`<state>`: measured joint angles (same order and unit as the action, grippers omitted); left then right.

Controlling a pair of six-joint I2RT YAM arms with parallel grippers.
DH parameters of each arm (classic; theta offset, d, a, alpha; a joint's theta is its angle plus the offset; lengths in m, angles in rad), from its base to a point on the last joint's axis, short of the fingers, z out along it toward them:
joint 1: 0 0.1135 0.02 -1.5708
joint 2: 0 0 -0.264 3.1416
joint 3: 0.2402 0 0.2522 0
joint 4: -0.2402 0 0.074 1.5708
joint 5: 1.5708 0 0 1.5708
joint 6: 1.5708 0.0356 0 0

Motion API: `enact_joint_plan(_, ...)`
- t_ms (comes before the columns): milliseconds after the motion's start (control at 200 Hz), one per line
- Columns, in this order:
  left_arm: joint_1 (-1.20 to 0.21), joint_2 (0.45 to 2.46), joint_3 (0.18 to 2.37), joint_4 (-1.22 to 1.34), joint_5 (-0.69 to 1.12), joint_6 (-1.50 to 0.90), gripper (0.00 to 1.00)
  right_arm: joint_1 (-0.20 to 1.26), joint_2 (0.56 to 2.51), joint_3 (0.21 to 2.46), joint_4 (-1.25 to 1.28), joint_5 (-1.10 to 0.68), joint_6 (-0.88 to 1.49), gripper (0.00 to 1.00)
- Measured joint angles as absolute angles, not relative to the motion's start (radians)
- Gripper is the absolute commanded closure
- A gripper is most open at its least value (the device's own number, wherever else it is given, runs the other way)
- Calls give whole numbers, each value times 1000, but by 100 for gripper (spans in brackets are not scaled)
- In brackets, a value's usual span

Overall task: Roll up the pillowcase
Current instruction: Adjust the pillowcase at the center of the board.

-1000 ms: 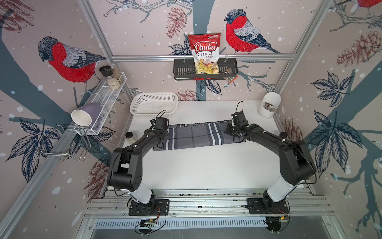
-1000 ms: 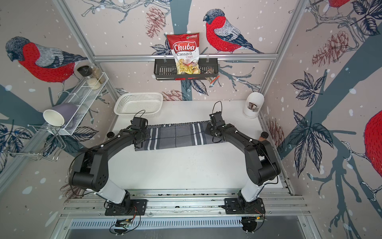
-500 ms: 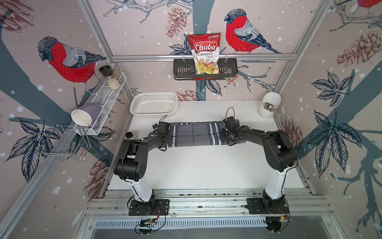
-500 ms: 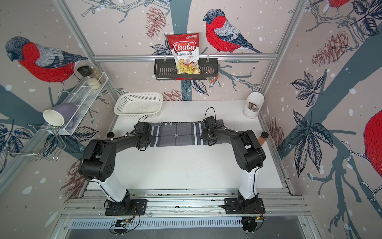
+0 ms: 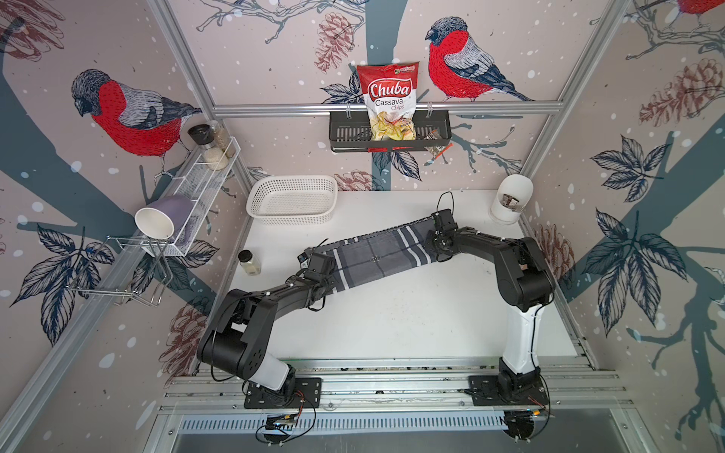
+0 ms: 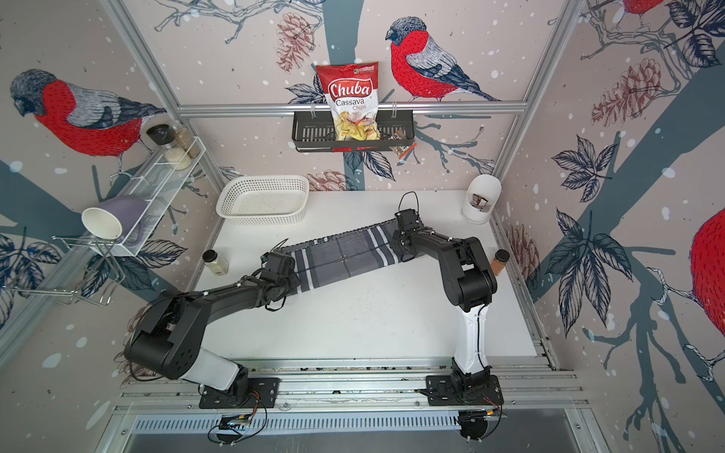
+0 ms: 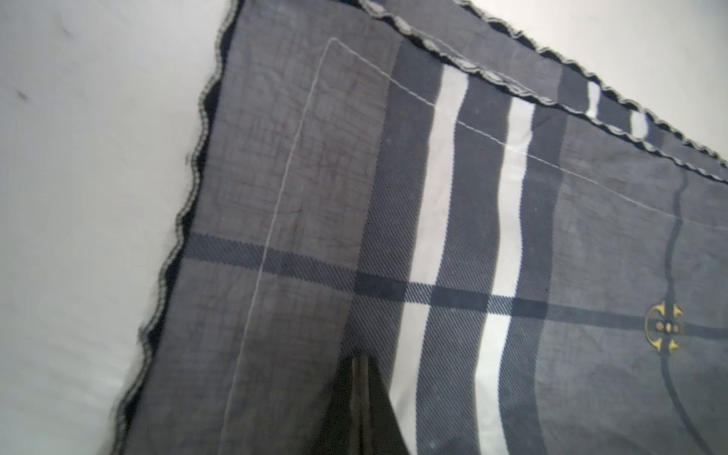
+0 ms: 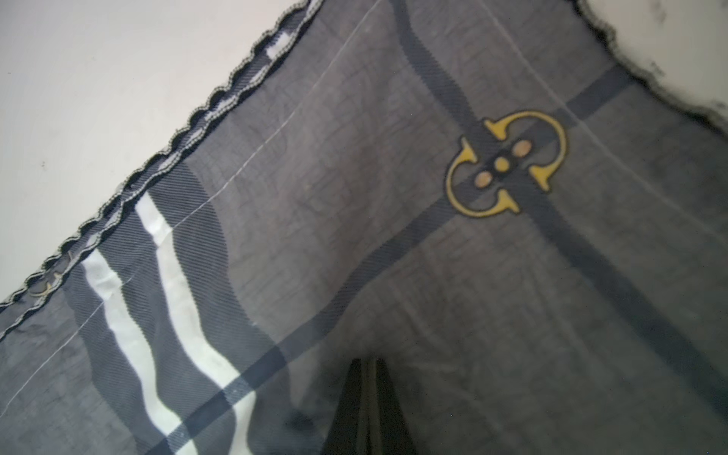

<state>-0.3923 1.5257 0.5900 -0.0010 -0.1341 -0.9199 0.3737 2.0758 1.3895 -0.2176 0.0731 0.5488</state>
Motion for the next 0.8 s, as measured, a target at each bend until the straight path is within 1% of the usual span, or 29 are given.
enact_joint_plan(55, -463, 1504, 558, 27, -138, -968, 100, 372, 2083, 1435, -230, 76, 530, 61)
enact_joint_plan(105, -519, 1477, 533, 36, -133, -1016, 100, 370, 2083, 1468, -244, 77, 511, 51)
enact_joint_plan(160, -563, 1430, 511, 7, -123, -1063, 100, 369, 2070, 1493, -249, 81, 483, 37)
enact_joint_plan(180, -572, 1415, 507, -6, -117, -1076, 100, 371, 2060, 1494, -251, 84, 474, 35)
enact_joint_plan(215, -582, 1380, 500, -36, -104, -1095, 100, 376, 2030, 1488, -263, 101, 466, 35)
enact_joint_plan(255, -585, 1331, 496, -112, -84, -1114, 100, 384, 1990, 1470, -264, 115, 447, 39)
enact_joint_plan(280, -586, 1297, 495, -166, -83, -1129, 100, 394, 1952, 1449, -260, 115, 443, 46)
enact_joint_plan(290, -586, 1290, 495, -178, -84, -1132, 100, 396, 1945, 1446, -261, 115, 443, 52)
enact_joint_plan(295, -586, 1272, 495, -199, -86, -1135, 100, 400, 1931, 1438, -260, 114, 442, 58)
enact_joint_plan(300, -586, 1272, 495, -199, -86, -1135, 100, 400, 1931, 1438, -260, 114, 442, 58)
enact_joint_plan(305, -586, 1272, 495, -199, -86, -1135, 100, 400, 1931, 1438, -260, 114, 442, 61)
enact_joint_plan(310, -587, 1254, 496, -219, -89, -1139, 100, 402, 1922, 1432, -257, 114, 440, 66)
enact_joint_plan(315, -587, 1248, 496, -224, -90, -1140, 100, 404, 1911, 1425, -254, 113, 440, 66)
enact_joint_plan(320, -587, 1242, 497, -230, -92, -1142, 100, 404, 1911, 1425, -254, 113, 440, 69)
enact_joint_plan(345, -587, 1215, 501, -251, -102, -1149, 100, 412, 1881, 1402, -240, 111, 440, 86)
enact_joint_plan(390, -572, 1164, 516, -274, -118, -1148, 100, 418, 1839, 1355, -219, 86, 441, 100)
enact_joint_plan(460, -519, 1136, 537, -270, -133, -1130, 100, 421, 1802, 1279, -203, 69, 447, 100)
enact_joint_plan(540, -456, 1177, 569, -268, -133, -1086, 100, 434, 1798, 1224, -204, 48, 471, 100)
enact_joint_plan(695, -411, 1370, 693, -262, -126, -963, 100, 488, 1823, 1213, -195, 7, 478, 100)
enact_joint_plan(800, -397, 1464, 714, -254, -122, -918, 100, 504, 1885, 1248, -211, -10, 501, 100)
